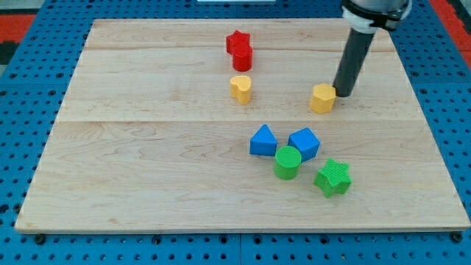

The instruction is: Move the hexagon to the right of the heart

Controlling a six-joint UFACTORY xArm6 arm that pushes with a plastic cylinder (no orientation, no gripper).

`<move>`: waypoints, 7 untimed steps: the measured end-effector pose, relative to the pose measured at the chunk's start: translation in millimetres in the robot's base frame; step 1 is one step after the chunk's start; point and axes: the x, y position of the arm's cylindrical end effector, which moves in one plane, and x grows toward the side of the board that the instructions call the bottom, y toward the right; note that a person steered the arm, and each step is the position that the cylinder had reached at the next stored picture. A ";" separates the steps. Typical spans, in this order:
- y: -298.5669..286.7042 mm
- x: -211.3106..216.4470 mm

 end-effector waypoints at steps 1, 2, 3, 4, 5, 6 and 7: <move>48.7 4.8; 23.6 7.5; -39.1 7.5; 31.7 8.1; -1.8 18.3; -53.7 42.9; -125.4 37.3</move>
